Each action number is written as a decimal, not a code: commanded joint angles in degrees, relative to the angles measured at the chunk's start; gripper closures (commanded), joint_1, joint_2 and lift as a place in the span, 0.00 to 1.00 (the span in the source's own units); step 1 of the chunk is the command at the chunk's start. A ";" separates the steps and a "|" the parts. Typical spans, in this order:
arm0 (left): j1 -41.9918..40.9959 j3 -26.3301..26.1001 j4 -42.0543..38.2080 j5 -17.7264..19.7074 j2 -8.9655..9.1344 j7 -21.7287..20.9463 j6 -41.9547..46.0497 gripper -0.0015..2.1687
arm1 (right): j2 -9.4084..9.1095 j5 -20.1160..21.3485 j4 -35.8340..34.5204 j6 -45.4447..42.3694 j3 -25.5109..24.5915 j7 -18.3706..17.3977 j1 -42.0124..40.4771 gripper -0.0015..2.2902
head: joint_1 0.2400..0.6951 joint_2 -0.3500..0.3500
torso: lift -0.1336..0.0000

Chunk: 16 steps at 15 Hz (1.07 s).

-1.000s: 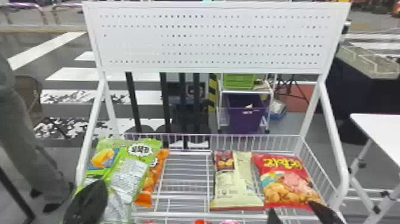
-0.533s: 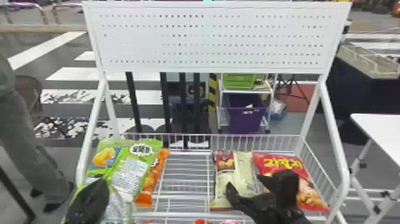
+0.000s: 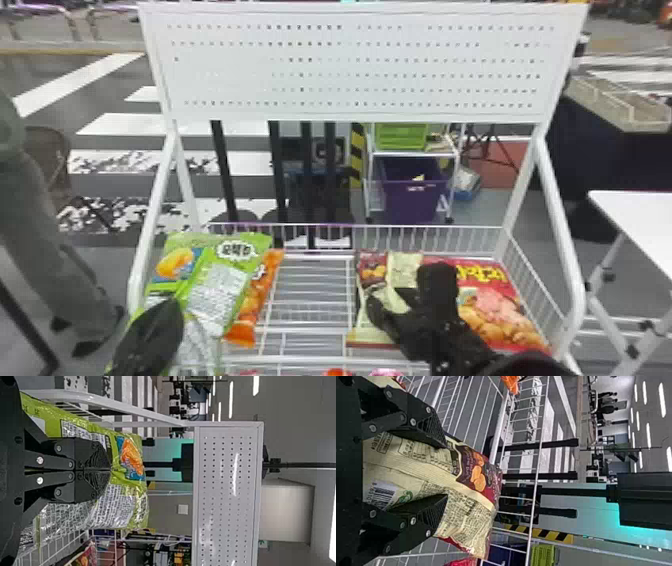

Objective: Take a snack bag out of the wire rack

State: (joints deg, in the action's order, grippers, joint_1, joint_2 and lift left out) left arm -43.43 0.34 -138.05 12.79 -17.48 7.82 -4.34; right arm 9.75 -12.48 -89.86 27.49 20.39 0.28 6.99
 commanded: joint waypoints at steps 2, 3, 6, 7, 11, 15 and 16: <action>0.28 -0.17 0.15 0.04 0.07 0.00 -0.19 0.77 | -0.08 0.00 -2.24 0.78 0.62 -0.01 -0.49 0.98 | 0.57 0.50 | 1.00; 0.19 -0.17 0.15 0.04 -0.02 0.00 -0.19 0.77 | -0.08 0.00 -2.68 0.78 0.62 -0.10 -0.58 0.98 | 0.57 0.50 | 1.00; 0.19 -0.17 0.15 0.13 -0.02 0.00 -0.19 0.77 | 0.18 0.00 -4.88 0.78 0.62 -0.37 -1.81 0.98 | 0.57 0.50 | 1.00; 0.10 -0.17 0.06 0.13 -0.02 0.00 -0.19 0.77 | 0.62 0.00 -6.99 0.78 0.53 -0.45 -2.69 0.98 | 0.57 0.50 | 1.00; -0.07 -0.34 -0.02 0.13 -0.10 0.09 -0.19 0.77 | 4.22 -0.44 -22.37 0.78 -3.51 -1.24 -11.83 0.98 | 0.57 0.50 | 1.00; 0.10 -0.87 -0.02 -0.05 -0.19 0.09 -0.19 0.77 | 7.04 0.88 -35.82 -2.56 -10.28 -1.51 -24.92 0.98 | 0.57 0.50 | 1.00; 0.10 -0.87 -0.02 -0.05 -0.19 0.09 -0.19 0.77 | 7.04 1.05 -38.02 -5.20 -12.04 -1.07 -28.79 0.98 | 0.57 0.50 | 1.00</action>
State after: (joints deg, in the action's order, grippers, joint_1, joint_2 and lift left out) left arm -43.35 -0.47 -138.08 12.79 -17.65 7.91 -4.54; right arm 16.59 -11.78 -124.38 25.01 10.86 -1.08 -16.65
